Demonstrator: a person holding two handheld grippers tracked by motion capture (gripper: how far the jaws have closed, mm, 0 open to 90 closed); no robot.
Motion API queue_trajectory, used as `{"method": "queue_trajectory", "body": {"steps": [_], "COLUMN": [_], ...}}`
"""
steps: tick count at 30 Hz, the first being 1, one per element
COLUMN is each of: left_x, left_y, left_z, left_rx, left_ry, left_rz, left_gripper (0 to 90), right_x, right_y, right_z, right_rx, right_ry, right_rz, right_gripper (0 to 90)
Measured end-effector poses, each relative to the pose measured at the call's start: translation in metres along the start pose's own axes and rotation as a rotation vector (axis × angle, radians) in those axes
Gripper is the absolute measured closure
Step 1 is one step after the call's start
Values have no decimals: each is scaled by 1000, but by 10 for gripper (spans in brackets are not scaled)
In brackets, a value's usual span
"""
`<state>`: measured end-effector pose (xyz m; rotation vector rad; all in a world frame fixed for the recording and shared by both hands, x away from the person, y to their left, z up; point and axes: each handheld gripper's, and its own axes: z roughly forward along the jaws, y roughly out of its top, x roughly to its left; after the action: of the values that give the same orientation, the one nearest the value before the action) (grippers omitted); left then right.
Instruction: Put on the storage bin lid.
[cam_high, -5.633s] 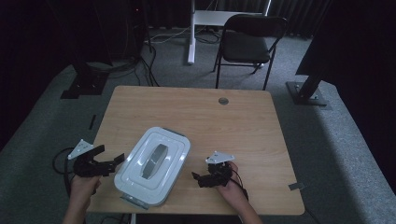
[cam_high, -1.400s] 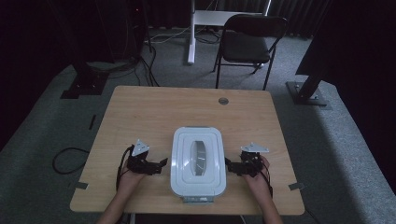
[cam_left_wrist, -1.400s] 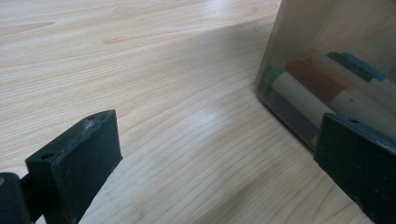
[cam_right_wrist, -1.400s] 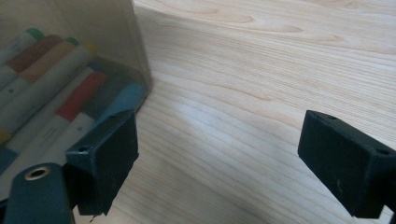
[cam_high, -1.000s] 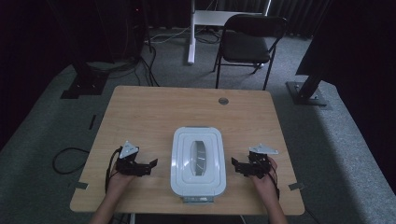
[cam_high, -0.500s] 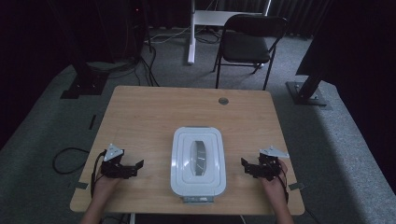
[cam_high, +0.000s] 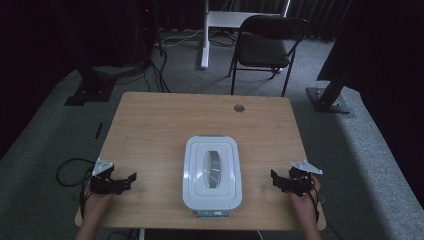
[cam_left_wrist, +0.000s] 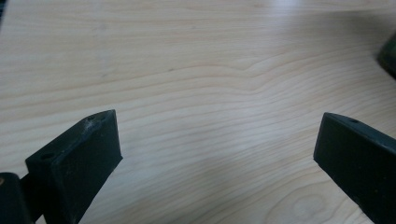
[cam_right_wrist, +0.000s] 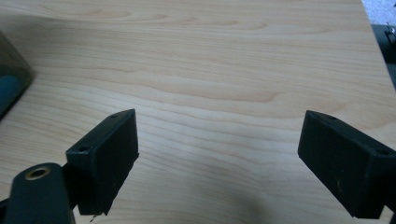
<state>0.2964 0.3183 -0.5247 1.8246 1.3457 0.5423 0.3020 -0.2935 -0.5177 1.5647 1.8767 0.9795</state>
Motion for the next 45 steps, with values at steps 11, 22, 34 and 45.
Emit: {"method": "queue_trajectory", "body": {"steps": [11, 22, 34, 45], "left_x": [21, 26, 31, 26], "left_y": [-15, -26, -31, -36], "left_z": [-16, -23, -27, -17], "left_rx": [27, 50, 74, 147], "left_ry": [64, 142, 203, 279], "left_rz": [-64, -118, -172, -117], "left_gripper": [13, 12, 2, 3], "right_x": [-16, -25, -28, -27], "right_y": [-10, -21, -32, -31], "right_z": [-4, -3, 9, 10], "right_rx": [6, 15, 84, 93], "right_ry": [-91, -165, -204, -220], "right_rz": [45, 78, 124, 125], "right_gripper": [120, 121, 133, 127]}}
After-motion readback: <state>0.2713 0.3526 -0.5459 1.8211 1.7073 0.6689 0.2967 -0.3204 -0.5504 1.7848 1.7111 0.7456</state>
